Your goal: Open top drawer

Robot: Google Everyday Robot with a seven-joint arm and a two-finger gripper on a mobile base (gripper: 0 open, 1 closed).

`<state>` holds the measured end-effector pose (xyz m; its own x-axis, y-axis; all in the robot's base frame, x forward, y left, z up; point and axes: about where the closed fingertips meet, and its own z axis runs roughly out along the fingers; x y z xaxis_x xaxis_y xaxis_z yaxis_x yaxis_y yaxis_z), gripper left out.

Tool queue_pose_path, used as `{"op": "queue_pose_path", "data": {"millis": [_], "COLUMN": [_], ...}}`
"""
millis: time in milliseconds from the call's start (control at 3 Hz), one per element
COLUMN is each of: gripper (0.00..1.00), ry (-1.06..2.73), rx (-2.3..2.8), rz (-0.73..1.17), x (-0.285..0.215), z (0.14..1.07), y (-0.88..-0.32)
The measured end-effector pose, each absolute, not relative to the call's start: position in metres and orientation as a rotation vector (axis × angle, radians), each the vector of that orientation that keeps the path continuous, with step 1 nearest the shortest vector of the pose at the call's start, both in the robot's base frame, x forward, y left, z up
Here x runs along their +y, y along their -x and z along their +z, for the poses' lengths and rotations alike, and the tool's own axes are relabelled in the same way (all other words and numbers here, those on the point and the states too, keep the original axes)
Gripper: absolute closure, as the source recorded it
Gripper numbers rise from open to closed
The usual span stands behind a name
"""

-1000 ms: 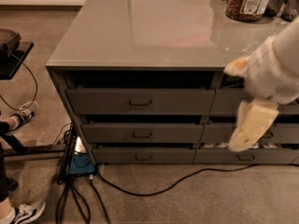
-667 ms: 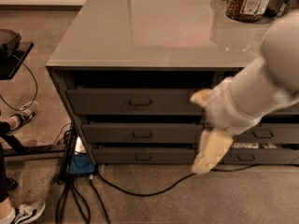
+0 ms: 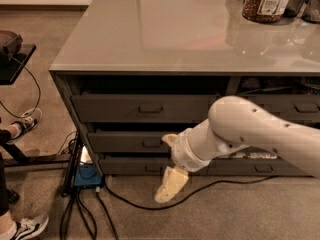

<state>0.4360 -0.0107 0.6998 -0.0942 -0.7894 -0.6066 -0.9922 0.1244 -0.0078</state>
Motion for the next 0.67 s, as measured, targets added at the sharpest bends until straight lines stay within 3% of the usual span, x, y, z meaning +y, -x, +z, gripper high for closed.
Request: {"op": "queue_pose_path", "data": {"millis": [333,667], "gripper": [0.0,0.0], "ry": [1.584,1.518], "rx": [1.852,1.853], "rz": [0.592,0.565], "x": [0.016,0.016], "z": [0.668,0.66], "y": [-0.493,-0.51]}}
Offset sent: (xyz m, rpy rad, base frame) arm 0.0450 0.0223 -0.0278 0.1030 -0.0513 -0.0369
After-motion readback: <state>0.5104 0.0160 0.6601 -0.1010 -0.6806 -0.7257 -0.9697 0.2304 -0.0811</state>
